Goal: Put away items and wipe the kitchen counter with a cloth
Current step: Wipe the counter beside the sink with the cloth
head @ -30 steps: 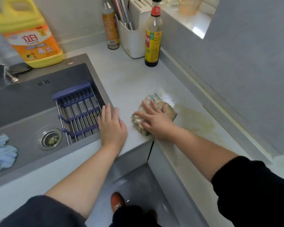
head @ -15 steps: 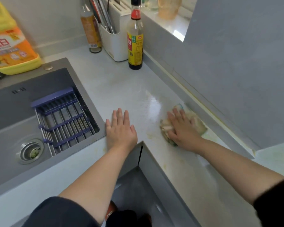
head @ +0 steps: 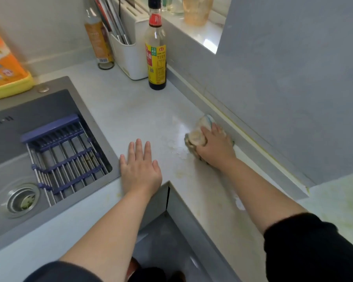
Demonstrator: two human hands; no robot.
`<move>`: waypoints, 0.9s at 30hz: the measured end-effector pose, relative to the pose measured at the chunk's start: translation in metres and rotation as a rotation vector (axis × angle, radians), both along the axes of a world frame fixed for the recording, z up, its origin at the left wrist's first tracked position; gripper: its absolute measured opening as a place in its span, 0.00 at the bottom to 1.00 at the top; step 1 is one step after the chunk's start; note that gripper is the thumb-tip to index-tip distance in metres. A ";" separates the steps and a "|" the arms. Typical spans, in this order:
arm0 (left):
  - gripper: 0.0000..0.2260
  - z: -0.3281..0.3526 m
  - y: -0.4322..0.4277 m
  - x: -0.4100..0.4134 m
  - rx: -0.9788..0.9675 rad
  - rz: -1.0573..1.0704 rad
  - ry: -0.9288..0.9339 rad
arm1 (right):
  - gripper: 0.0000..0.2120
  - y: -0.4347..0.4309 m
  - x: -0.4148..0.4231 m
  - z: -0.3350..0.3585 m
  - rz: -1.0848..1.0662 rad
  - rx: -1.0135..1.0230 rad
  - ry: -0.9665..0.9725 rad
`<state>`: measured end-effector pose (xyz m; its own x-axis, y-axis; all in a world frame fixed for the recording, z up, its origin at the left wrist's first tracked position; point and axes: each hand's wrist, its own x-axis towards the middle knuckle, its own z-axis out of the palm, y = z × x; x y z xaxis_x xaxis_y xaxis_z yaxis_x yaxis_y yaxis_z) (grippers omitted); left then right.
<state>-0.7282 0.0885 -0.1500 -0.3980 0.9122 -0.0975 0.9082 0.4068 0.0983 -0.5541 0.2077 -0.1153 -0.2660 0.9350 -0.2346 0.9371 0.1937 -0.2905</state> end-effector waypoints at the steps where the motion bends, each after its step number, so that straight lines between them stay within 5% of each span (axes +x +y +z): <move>1: 0.27 0.000 0.000 0.000 -0.004 0.001 0.003 | 0.33 -0.013 0.021 0.000 -0.009 0.001 -0.026; 7: 0.27 0.002 0.000 0.001 0.002 0.004 0.005 | 0.26 -0.047 0.050 -0.002 -0.045 -0.022 0.059; 10: 0.27 0.003 0.001 0.001 0.006 0.003 -0.008 | 0.24 -0.021 -0.010 0.001 0.095 -0.035 0.154; 13: 0.26 0.002 0.001 -0.001 0.033 0.021 -0.043 | 0.26 -0.019 -0.059 -0.006 0.297 0.024 0.054; 18: 0.26 0.003 0.000 -0.001 0.048 0.022 -0.049 | 0.30 -0.073 0.004 -0.021 0.523 0.123 0.113; 22: 0.26 0.005 -0.001 0.001 0.028 0.022 -0.050 | 0.26 -0.087 0.068 -0.027 0.349 0.198 0.195; 27: 0.26 0.014 -0.001 -0.005 0.024 0.007 -0.198 | 0.18 -0.087 0.031 -0.015 0.120 0.156 0.294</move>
<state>-0.7328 0.0871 -0.1363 -0.3791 0.9127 -0.1525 0.8675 0.4079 0.2848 -0.5228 0.1207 -0.1303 -0.4107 0.9117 0.0114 0.7858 0.3603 -0.5026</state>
